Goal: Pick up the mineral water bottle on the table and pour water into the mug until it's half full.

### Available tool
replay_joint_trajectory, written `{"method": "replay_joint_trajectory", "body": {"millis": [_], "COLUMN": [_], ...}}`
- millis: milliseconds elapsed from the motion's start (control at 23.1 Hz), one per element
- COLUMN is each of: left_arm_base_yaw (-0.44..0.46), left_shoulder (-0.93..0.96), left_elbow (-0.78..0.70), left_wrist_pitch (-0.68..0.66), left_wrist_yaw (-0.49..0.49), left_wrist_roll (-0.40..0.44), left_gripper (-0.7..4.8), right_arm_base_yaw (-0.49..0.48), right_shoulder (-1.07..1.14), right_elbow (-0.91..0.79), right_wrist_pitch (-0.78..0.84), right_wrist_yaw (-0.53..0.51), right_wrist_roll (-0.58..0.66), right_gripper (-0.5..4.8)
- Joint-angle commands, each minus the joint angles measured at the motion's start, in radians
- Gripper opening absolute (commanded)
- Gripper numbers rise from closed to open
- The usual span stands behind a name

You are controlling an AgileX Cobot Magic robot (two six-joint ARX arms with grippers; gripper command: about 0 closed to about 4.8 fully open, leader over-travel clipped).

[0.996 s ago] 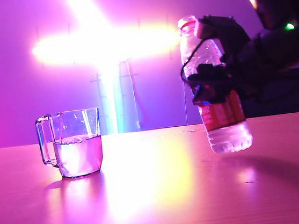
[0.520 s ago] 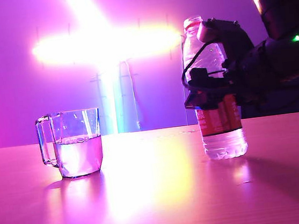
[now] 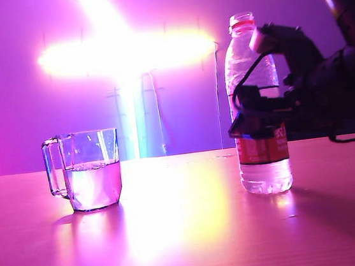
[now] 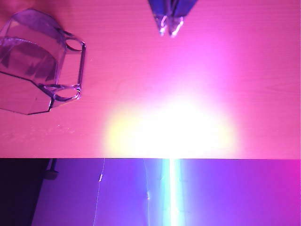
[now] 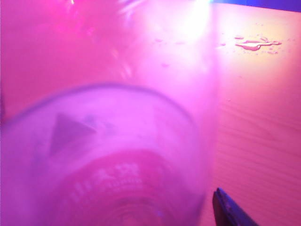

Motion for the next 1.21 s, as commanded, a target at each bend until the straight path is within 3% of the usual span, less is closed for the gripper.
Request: {"method": "replay_joint_trajectory", "body": {"millis": [43, 476, 909, 996, 1083, 1126, 1213], "left_arm_base_yaw": [0.0, 0.046, 0.132, 0.131, 0.131, 0.131, 0.131], "left_shoulder": [0.002, 0.002, 0.002, 0.002, 0.002, 0.002, 0.002], "left_elbow": [0.003, 0.003, 0.003, 0.003, 0.003, 0.003, 0.003], "left_wrist_pitch": [0.006, 0.006, 0.005, 0.006, 0.005, 0.005, 0.005], "left_wrist_yaw": [0.001, 0.002, 0.001, 0.002, 0.001, 0.001, 0.002], "left_wrist_roll": [0.004, 0.004, 0.004, 0.004, 0.004, 0.004, 0.004], "left_gripper": [-0.02, -0.02, -0.02, -0.02, -0.02, -0.02, -0.02], "right_arm_base_yaw": [0.001, 0.001, 0.003, 0.003, 0.003, 0.003, 0.003], "right_shoulder": [-0.057, -0.306, -0.692, -0.8, -0.843, -0.857, -0.883], "right_elbow": [-0.036, -0.179, -0.197, -0.197, -0.197, -0.197, -0.197], "right_wrist_pitch": [0.026, -0.008, -0.362, -0.436, -0.463, -0.471, -0.487], "right_wrist_yaw": [0.002, 0.051, 0.036, 0.024, 0.024, 0.024, 0.024], "right_wrist_roll": [0.036, 0.074, 0.079, 0.079, 0.079, 0.079, 0.079], "right_gripper": [4.79, 4.79, 4.71, 2.21, 0.44, -0.07, -0.06]}}
